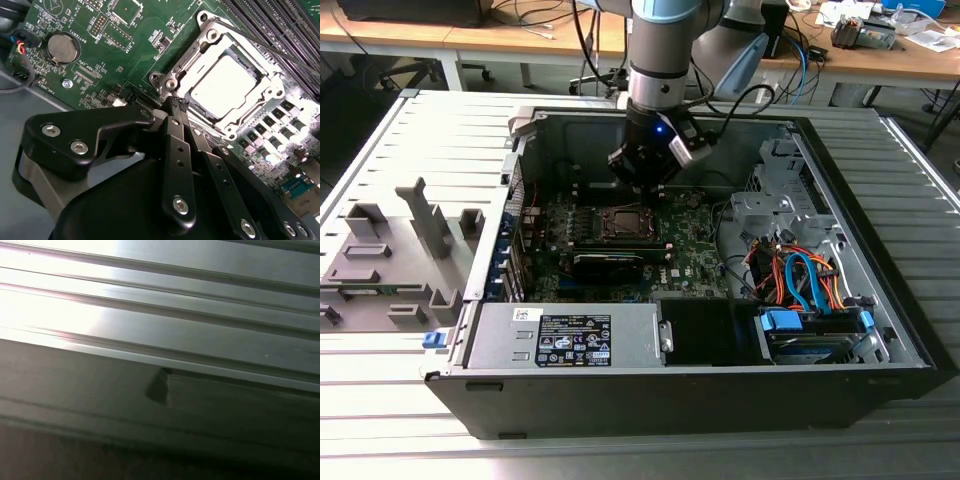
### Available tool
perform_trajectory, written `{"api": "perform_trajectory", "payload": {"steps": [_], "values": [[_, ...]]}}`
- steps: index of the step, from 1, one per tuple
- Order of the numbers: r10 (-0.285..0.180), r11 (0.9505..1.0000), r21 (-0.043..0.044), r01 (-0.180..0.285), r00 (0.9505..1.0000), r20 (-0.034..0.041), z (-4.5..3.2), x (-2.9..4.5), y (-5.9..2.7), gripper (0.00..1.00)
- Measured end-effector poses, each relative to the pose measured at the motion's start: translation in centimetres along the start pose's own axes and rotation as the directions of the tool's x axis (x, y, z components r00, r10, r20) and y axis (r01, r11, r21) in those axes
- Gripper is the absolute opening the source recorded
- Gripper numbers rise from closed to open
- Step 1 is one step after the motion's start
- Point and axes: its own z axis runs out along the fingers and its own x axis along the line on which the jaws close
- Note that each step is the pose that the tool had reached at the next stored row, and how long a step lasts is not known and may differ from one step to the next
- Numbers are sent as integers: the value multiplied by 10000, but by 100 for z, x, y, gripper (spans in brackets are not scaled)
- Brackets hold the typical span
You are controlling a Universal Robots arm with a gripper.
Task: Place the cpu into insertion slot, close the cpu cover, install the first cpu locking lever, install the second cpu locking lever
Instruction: 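Install the first cpu locking lever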
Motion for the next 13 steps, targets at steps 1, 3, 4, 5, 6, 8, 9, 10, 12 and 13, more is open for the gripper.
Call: {"api": "perform_trajectory", "payload": {"steps": [1, 3, 4, 5, 6, 8, 9, 10, 12, 13], "values": [[0, 10000, 1, 0, 10000, 2, -9, 0, -1, 11], [4, 10000, 0, -4, 10000, 11, -13, 6, -1, 11], [2, 10000, -2, -2, 10000, 20, -13, 15, -1, 11], [3, 10000, 8, -3, 10000, 44, -13, 46, -3, 11], [5, 10000, 13, -5, 10000, 69, -12, 79, -1, 11], [8, 10000, 21, -8, 9999, 127, -10, 165, 9, 11], [12, 10000, 23, -12, 9999, 151, -9, 207, 16, 11], [11, 10000, 20, -12, 9999, 161, -9, 232, 20, 11], [12, 10000, -97, -11, 9998, 184, -5, 267, 27, 11], [12, 9998, -187, -8, 9998, 198, -3, 273, 28, 11]]}}
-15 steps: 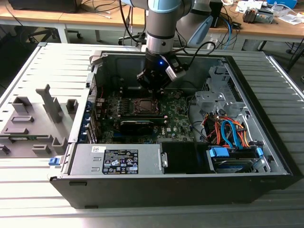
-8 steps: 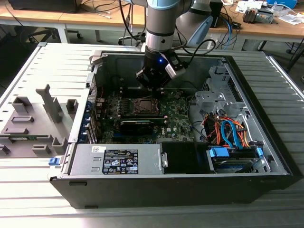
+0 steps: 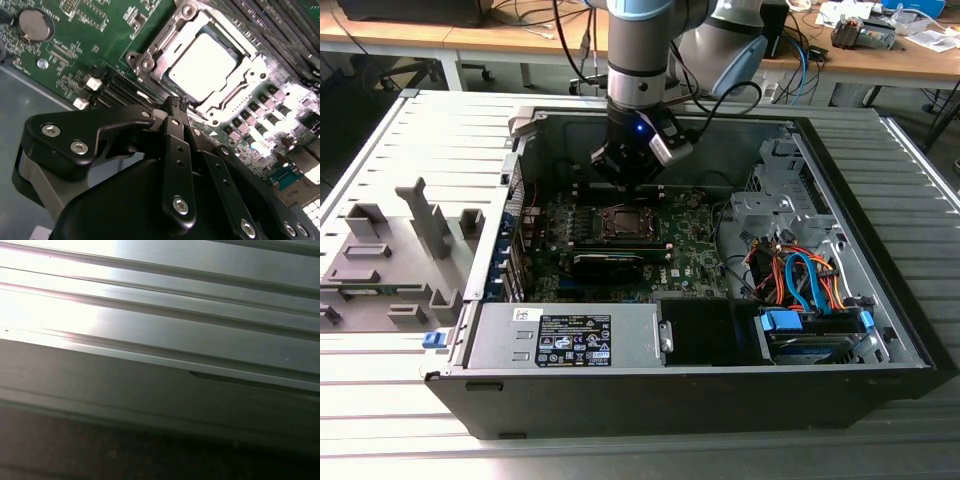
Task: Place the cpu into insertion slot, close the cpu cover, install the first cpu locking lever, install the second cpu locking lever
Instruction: 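Install the first cpu locking lever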
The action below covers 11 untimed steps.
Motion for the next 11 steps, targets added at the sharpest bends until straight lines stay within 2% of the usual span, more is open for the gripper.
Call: {"api": "perform_trajectory", "payload": {"steps": [2, 3, 6, 11], "values": [[-3, 9999, -171, 4, 10000, 28, 5, 7, 0, 11], [-4, 9996, -283, 5, 10000, 43, 10, 10, 0, 11], [-1, 9995, -321, 3, 10000, 55, 20, 10, -3, 11], [-1, 9995, -318, 3, 10000, 54, 24, 15, -34, 11]]}}
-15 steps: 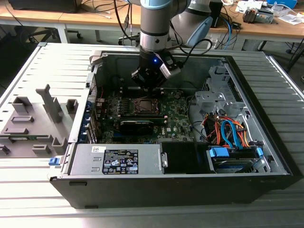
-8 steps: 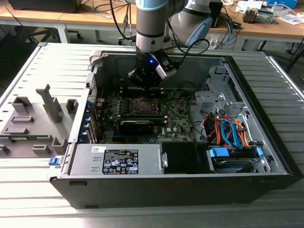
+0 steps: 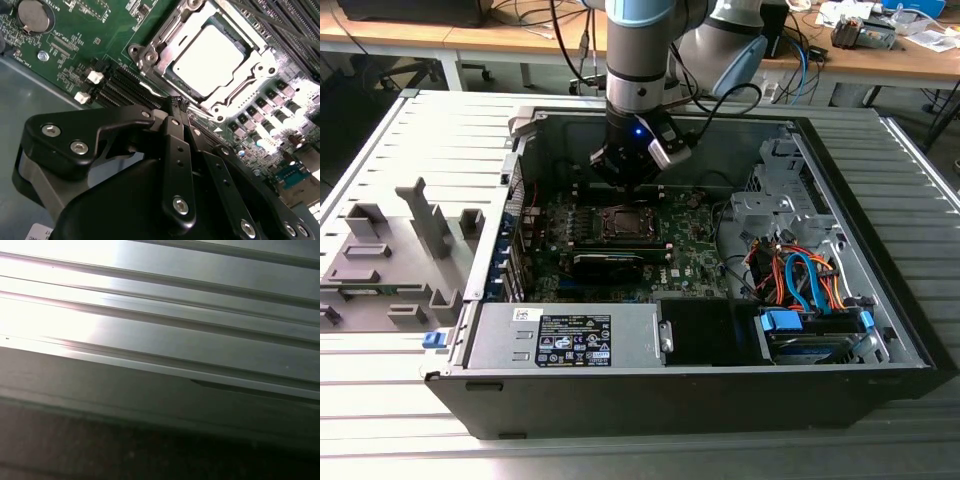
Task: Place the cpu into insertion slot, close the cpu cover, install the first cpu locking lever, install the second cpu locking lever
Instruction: 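Install the first cpu locking lever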
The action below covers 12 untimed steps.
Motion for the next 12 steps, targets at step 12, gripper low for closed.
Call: {"api": "perform_trajectory", "payload": {"steps": [12], "values": [[-1, 10000, 2, 1, 10000, -4, 8, -39, -28, 11]]}}
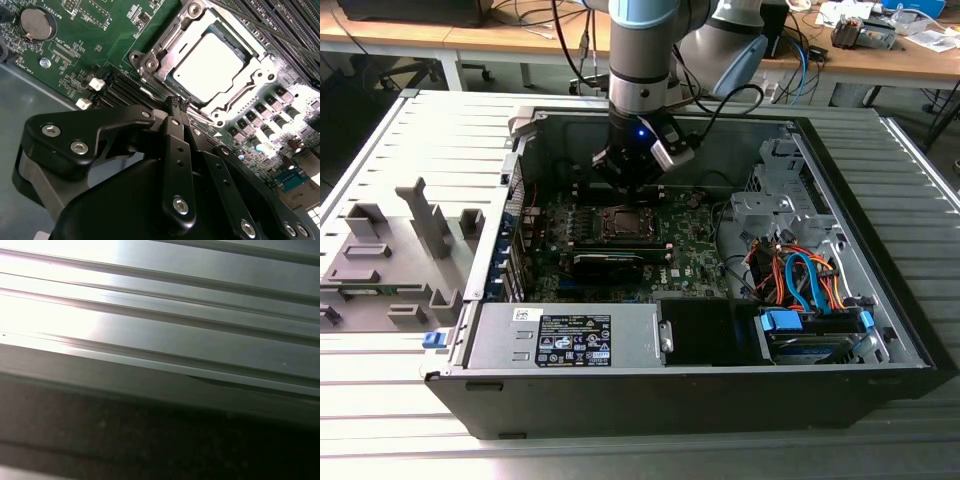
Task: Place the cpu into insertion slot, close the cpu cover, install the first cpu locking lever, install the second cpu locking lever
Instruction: 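Install the first cpu locking lever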
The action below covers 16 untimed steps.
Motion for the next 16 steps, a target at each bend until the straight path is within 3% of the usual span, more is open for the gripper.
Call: {"api": "perform_trajectory", "payload": {"steps": [16], "values": [[-1, 10000, -1, 1, 10000, -1, 37, -77, -14, 11]]}}
